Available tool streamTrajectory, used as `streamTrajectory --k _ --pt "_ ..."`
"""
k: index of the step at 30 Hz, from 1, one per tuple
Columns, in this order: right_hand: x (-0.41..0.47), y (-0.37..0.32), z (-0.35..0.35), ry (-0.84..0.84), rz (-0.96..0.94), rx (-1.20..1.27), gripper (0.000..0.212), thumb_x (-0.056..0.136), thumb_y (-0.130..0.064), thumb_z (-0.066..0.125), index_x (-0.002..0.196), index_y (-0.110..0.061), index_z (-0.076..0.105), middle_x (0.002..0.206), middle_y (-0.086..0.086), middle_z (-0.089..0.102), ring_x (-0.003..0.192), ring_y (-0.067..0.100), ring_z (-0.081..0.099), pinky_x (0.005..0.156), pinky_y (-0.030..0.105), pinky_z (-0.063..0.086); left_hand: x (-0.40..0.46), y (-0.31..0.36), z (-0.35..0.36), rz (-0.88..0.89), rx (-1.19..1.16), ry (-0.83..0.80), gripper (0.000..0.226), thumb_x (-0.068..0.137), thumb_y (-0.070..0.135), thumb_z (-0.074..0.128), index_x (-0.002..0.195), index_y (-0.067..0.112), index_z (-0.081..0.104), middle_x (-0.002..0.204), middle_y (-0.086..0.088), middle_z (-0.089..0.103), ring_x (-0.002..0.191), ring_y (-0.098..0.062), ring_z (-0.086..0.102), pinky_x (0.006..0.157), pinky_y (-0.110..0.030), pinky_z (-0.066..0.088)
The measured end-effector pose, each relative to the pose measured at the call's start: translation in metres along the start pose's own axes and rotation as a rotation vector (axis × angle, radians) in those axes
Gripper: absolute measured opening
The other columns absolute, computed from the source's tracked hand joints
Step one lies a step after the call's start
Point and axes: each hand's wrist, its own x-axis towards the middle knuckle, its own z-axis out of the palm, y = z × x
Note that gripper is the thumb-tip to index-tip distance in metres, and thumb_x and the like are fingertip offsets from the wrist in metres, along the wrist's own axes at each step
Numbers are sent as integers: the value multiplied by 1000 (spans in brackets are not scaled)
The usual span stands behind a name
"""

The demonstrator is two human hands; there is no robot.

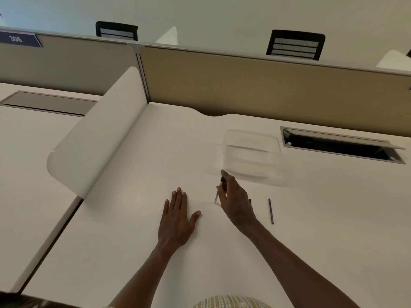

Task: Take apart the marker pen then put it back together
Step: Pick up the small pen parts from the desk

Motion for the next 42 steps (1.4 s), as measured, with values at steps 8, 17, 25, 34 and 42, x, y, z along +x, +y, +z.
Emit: streamTrajectory --k 8,17,25,34,42 --pt "-2 -3 -3 -37 -47 7 51 89 -4 66 133 -13 42 94 3 64 83 10 58 82 6 34 0 -1 2 6 33 18 84 96 66 20 156 10 1 166 -3 -8 152 -16 -12 124 -35 -3" --pt "2 -10 -8 -79 -13 34 47 89 -5 66 127 -17 40 91 1 67 80 13 63 76 6 34 -1 0 1 4 30 6 84 95 67 17 156 11 -2 165 -2 -11 151 -14 -14 124 -36 -2" --pt "0 -13 -7 -48 -110 11 41 89 -6 66 125 -11 48 95 4 69 86 16 67 78 26 55 -1 0 1 -3 20 10 83 96 65 20 156 11 -1 166 -1 -10 151 -14 -14 124 -35 -2" --pt "-2 -12 -10 -38 -110 1 36 90 -7 64 123 -11 48 96 5 69 86 18 67 77 28 56 -1 -1 1 1 9 14 84 96 66 21 156 11 2 165 -1 -8 151 -13 -13 124 -35 -1" --pt "-2 -15 -10 -43 -125 -4 39 90 -5 65 123 -13 46 98 4 68 88 18 66 79 27 55 0 -3 3 0 16 19 85 94 68 19 157 12 3 165 0 -8 151 -13 -12 124 -34 -2"
